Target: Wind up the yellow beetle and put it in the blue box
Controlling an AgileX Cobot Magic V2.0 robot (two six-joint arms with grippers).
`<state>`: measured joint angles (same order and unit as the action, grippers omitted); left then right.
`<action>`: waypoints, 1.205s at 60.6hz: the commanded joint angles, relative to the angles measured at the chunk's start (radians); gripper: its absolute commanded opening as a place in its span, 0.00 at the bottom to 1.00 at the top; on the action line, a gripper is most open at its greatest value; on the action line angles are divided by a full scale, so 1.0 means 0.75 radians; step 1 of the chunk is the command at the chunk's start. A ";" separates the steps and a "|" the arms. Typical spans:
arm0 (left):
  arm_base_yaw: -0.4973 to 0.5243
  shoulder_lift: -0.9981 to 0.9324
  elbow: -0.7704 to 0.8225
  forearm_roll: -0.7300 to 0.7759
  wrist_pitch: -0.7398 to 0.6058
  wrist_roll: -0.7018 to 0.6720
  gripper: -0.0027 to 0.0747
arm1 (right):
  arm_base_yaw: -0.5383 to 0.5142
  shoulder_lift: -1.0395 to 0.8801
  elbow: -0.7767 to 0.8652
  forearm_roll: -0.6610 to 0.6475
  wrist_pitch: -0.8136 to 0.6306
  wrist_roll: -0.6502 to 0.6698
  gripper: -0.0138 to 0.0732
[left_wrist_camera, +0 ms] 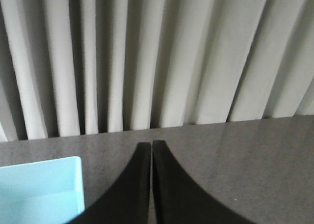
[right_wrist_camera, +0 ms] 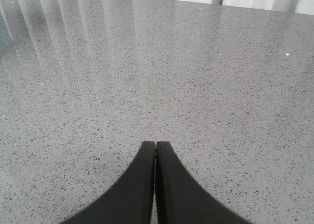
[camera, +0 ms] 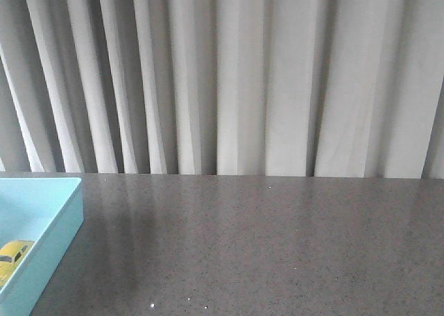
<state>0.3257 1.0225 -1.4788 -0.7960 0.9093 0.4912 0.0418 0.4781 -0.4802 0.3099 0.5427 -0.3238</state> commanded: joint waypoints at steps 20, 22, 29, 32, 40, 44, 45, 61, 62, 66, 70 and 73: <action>-0.001 -1.055 0.935 -0.037 -0.557 0.024 0.03 | -0.007 0.004 -0.035 0.017 -0.091 -0.007 0.15; -0.005 -1.140 1.006 -0.028 -0.632 0.024 0.03 | -0.007 0.004 -0.035 0.017 -0.091 -0.007 0.15; -0.027 -1.396 1.212 -0.038 -0.804 0.021 0.03 | -0.007 0.004 -0.035 0.017 -0.091 -0.007 0.15; -0.027 -1.408 1.270 -0.054 -0.816 0.034 0.03 | -0.007 0.008 -0.035 0.017 -0.094 -0.007 0.15; -0.033 -1.335 1.314 -0.012 -0.679 0.171 0.03 | -0.007 0.003 -0.035 0.017 -0.074 -0.007 0.15; -0.047 -1.335 1.348 0.020 -0.689 0.246 0.03 | -0.007 0.003 -0.035 0.017 -0.073 -0.007 0.15; -0.052 -1.335 1.362 0.027 -0.709 0.264 0.03 | -0.007 0.003 -0.035 0.017 -0.073 -0.007 0.15; -0.171 -1.335 1.575 0.068 -0.933 0.357 0.03 | -0.007 0.003 -0.035 0.017 -0.073 -0.007 0.15; -0.173 -1.335 1.587 0.068 -0.939 0.357 0.03 | -0.007 0.003 -0.035 0.017 -0.073 -0.007 0.15; -0.171 -1.335 1.650 0.067 -0.945 0.357 0.03 | -0.007 0.003 -0.035 0.017 -0.073 -0.007 0.15; -0.170 -1.335 1.717 0.067 -0.974 0.357 0.03 | -0.007 0.003 -0.035 0.017 -0.073 -0.007 0.15; -0.170 -1.335 1.762 0.065 -1.000 0.355 0.03 | -0.007 0.003 -0.035 0.017 -0.073 -0.007 0.15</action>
<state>0.2040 0.0000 -0.1781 -0.7315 0.2517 0.7577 0.0418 0.4747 -0.4799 0.3099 0.5521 -0.3238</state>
